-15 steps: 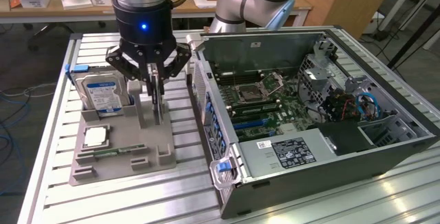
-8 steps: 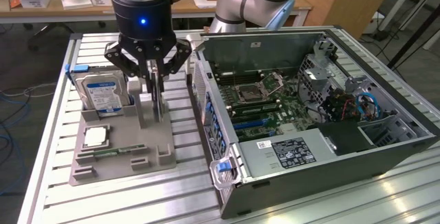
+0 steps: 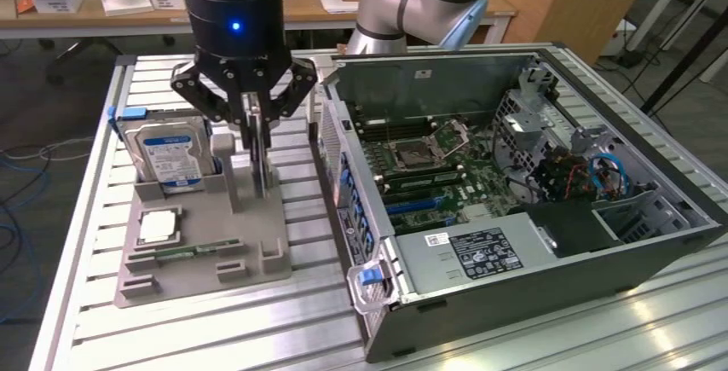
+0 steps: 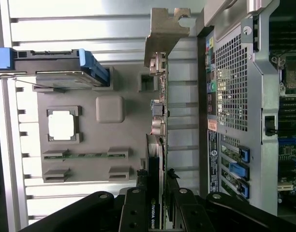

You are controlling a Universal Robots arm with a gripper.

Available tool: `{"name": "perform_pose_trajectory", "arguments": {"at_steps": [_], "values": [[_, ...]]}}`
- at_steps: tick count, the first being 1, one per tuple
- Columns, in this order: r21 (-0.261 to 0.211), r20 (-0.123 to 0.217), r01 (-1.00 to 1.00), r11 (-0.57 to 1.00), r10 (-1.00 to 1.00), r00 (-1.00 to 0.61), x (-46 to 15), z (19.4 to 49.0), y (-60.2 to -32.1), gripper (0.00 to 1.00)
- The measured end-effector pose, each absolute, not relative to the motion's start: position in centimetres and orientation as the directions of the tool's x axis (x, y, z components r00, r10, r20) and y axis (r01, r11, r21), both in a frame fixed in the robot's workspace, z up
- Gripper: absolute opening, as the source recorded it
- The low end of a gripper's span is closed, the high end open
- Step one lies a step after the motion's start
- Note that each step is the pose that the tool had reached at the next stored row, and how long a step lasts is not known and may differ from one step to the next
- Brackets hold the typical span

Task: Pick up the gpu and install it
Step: 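Pick up the gpu and move the gpu toward the slot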

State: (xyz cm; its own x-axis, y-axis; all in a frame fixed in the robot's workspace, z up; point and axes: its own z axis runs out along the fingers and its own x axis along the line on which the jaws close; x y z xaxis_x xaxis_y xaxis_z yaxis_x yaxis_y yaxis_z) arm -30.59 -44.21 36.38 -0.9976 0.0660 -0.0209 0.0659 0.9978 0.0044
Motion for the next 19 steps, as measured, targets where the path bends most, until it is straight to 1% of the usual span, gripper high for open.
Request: {"name": "perform_pose_trajectory", "arguments": {"at_steps": [11, 19], "values": [[0.004, -0.021, 0.066, 0.998, 0.066, -0.998, -30.6, 37.8, -44.2, 0.26], [0.004, -0.021, 0.066, 0.998, 0.066, -0.998, -30.6, 39.6, -44.2, 0.26]]}}
